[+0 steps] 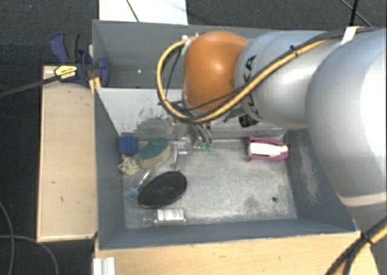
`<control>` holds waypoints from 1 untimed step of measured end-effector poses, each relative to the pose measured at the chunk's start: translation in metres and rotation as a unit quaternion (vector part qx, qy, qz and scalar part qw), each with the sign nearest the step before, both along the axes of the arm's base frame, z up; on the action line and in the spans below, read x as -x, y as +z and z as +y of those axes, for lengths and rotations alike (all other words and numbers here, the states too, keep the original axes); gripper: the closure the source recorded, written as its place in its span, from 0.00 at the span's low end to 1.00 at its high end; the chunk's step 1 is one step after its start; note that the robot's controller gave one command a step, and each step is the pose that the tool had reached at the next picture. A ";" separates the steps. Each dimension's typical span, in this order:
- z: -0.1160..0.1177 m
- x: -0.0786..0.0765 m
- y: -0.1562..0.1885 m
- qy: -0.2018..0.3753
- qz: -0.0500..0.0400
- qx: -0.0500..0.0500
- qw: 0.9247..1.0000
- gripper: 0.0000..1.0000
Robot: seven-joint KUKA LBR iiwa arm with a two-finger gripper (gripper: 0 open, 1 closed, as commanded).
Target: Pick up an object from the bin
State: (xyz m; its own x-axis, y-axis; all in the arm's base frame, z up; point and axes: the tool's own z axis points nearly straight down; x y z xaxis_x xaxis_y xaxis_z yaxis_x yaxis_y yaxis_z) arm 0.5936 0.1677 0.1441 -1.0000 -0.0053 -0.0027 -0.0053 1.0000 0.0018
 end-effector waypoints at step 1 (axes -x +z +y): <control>0.003 0.107 -0.072 0.086 -0.006 -0.001 0.996 0.00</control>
Offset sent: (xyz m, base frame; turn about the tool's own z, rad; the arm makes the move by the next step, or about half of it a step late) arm -0.1098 0.0018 -0.0741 -0.1765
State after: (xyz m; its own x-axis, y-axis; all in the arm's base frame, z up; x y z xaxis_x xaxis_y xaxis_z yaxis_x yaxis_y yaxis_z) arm 0.4868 0.1706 0.0719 -0.9840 -0.1774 -0.0154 -0.1774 0.9841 0.0029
